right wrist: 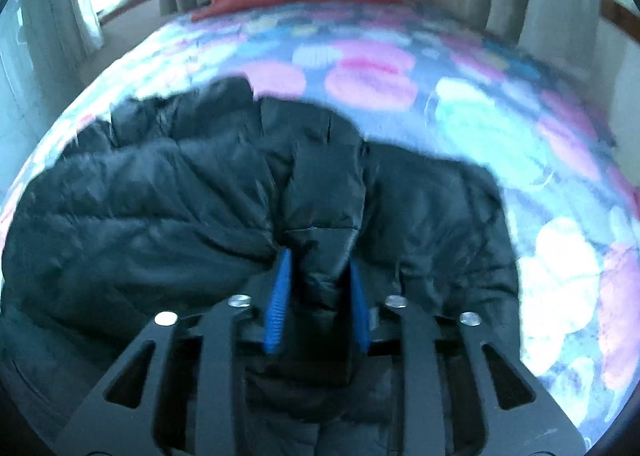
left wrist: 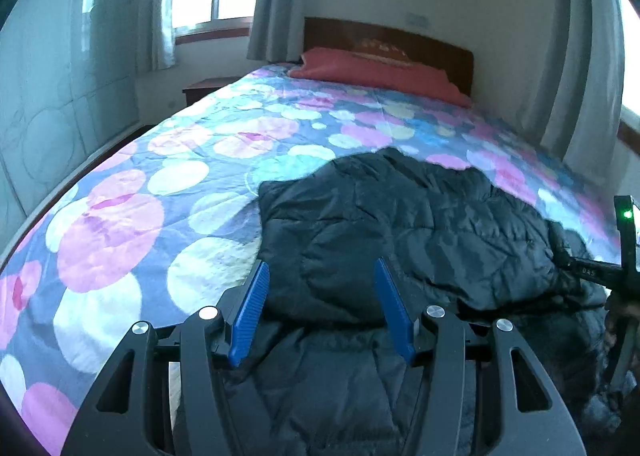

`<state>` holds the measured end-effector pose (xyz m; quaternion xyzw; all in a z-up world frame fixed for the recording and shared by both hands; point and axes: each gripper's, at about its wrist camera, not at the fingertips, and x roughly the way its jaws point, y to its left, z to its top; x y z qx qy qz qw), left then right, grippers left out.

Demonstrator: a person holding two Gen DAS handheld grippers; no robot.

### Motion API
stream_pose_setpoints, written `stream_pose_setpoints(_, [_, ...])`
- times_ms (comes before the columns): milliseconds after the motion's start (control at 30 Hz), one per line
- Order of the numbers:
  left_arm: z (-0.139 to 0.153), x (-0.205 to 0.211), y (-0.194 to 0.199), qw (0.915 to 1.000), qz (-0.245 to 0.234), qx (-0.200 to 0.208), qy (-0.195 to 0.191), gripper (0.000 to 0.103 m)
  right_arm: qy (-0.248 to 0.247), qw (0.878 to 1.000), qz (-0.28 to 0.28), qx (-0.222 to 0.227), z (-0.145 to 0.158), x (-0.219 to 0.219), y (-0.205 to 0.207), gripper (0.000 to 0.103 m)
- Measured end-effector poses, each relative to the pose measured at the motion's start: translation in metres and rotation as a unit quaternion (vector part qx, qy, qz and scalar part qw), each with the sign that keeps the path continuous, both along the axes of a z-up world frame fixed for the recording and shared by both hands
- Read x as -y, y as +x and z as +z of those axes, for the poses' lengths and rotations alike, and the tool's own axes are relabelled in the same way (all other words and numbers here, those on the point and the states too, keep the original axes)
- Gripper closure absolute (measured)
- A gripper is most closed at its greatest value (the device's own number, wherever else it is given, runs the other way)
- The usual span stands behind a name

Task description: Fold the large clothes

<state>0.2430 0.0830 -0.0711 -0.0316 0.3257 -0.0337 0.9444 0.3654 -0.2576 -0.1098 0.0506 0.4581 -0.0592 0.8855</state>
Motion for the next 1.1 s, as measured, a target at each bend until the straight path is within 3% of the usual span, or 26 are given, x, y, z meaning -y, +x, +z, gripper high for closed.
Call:
stream_pose_setpoints(67, [-0.005, 0.005, 0.011, 0.9999, -0.005, -0.007, 0.012, 0.048, -0.022, 0.999, -0.022, 0.020, 0.013, -0.003, -0.005, 0.061])
stream_pose_setpoints(167, [-0.006, 0.009, 0.028, 0.9997, -0.007, -0.012, 0.018, 0.048, -0.034, 0.996, -0.034, 0.077, 0.040, -0.014, -0.012, 0.060])
stream_pose_setpoints(233, [-0.006, 0.012, 0.046, 0.9998, -0.005, -0.014, 0.016, 0.048, -0.021, 0.996, -0.015, 0.087, 0.045, -0.026, -0.003, 0.060])
stream_pose_setpoints(367, [-0.018, 0.016, 0.084, 0.9993, 0.009, -0.032, 0.015, 0.048, 0.008, 0.998, 0.023, 0.060, 0.025, -0.045, 0.034, 0.060])
stream_pose_setpoints(467, [-0.043, 0.015, 0.110, 0.9965, 0.014, -0.080, 0.021, 0.048, 0.005, 0.999, 0.030, 0.013, -0.012, -0.051, 0.055, 0.059])
stream_pose_setpoints(533, [-0.058, 0.017, 0.119, 0.9945, 0.004, -0.102, 0.023, 0.047, 0.003, 0.999, 0.032, 0.019, -0.019, -0.050, 0.057, 0.059])
stream_pose_setpoints(700, [-0.045, 0.022, 0.110, 0.9944, 0.020, -0.091, 0.050, 0.047, -0.014, 0.999, 0.019, 0.036, 0.006, -0.056, 0.042, 0.060])
stream_pose_setpoints(800, [-0.020, 0.026, 0.081, 0.9987, 0.024, -0.038, 0.023, 0.047, -0.011, 0.996, 0.035, 0.076, 0.022, -0.072, 0.021, 0.059])
stream_pose_setpoints(867, [-0.017, 0.035, 0.072, 0.9996, 0.003, -0.028, 0.002, 0.047, -0.005, 0.996, 0.058, 0.068, 0.015, -0.087, 0.018, 0.058])
stream_pose_setpoints(933, [-0.029, 0.050, 0.074, 0.9981, -0.031, -0.051, -0.012, 0.047, -0.017, 0.997, 0.073, 0.035, -0.004, -0.098, 0.026, 0.057])
stream_pose_setpoints(1000, [-0.055, 0.068, 0.087, 0.9924, -0.057, -0.108, 0.015, 0.048, -0.018, 0.997, 0.077, 0.020, -0.017, -0.099, 0.031, 0.056])
stream_pose_setpoints(1033, [-0.058, 0.070, 0.087, 0.9925, -0.056, -0.106, 0.024, 0.048, -0.008, 0.997, 0.075, 0.018, -0.014, -0.097, 0.030, 0.056])
stream_pose_setpoints(1100, [-0.051, 0.064, 0.085, 0.9936, -0.053, -0.099, 0.006, 0.048, 0.009, 0.997, 0.071, 0.026, 0.001, -0.088, 0.023, 0.057])
